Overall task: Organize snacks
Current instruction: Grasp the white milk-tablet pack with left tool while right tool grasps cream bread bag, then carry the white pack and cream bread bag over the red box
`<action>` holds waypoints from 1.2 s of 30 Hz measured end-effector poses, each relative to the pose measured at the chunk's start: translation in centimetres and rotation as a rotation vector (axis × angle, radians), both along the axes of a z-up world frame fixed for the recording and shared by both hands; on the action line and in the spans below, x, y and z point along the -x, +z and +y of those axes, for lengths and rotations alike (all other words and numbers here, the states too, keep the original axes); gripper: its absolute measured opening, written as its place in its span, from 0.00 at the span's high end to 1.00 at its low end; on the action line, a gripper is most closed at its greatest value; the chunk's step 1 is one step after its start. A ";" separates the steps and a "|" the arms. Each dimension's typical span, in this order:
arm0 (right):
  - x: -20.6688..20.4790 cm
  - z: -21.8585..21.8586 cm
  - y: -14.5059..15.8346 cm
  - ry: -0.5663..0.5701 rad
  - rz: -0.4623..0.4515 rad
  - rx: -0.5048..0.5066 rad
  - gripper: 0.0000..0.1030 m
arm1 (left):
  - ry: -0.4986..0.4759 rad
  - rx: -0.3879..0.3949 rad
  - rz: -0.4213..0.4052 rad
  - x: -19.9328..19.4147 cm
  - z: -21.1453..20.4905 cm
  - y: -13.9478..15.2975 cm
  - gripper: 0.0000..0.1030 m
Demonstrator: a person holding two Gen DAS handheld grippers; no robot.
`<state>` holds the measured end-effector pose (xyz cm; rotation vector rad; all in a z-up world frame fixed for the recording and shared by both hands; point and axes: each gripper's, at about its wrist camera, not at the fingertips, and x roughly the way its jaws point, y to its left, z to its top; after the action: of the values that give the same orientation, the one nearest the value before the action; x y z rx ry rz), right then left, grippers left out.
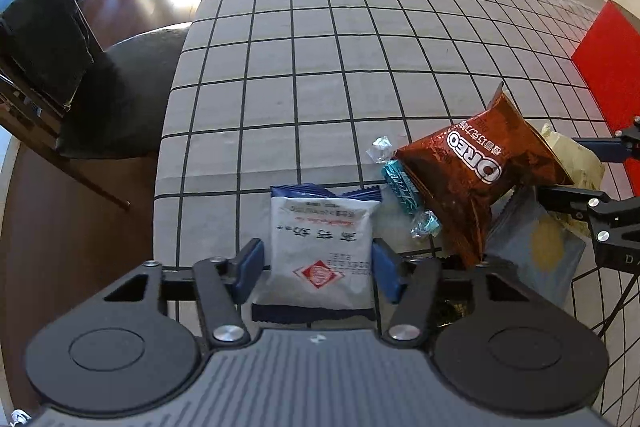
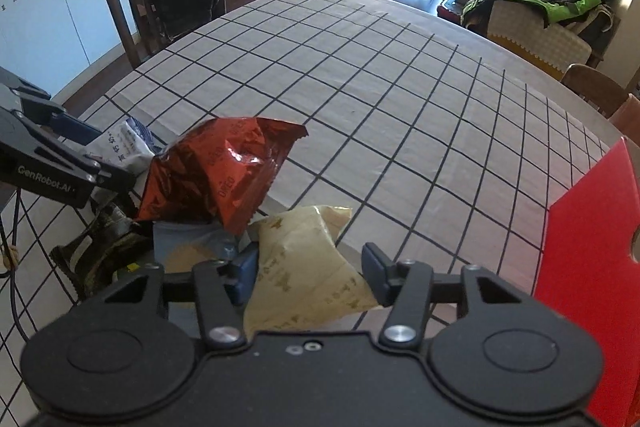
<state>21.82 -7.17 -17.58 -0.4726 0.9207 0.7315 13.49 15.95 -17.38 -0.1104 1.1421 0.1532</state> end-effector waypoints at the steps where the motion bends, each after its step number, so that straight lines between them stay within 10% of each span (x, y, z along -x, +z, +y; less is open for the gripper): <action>1: 0.1 -0.1 0.1 -0.007 0.002 -0.006 0.54 | 0.005 -0.001 -0.001 0.1 0.0 0.1 0.53; 36: 5.1 -9.7 7.3 -0.228 0.034 -0.240 0.69 | 0.127 0.123 -0.082 5.8 -0.7 5.8 0.54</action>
<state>16.76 -16.84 -10.31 -0.1405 0.8880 0.6332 7.64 15.23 -11.61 -0.2967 1.0625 0.1892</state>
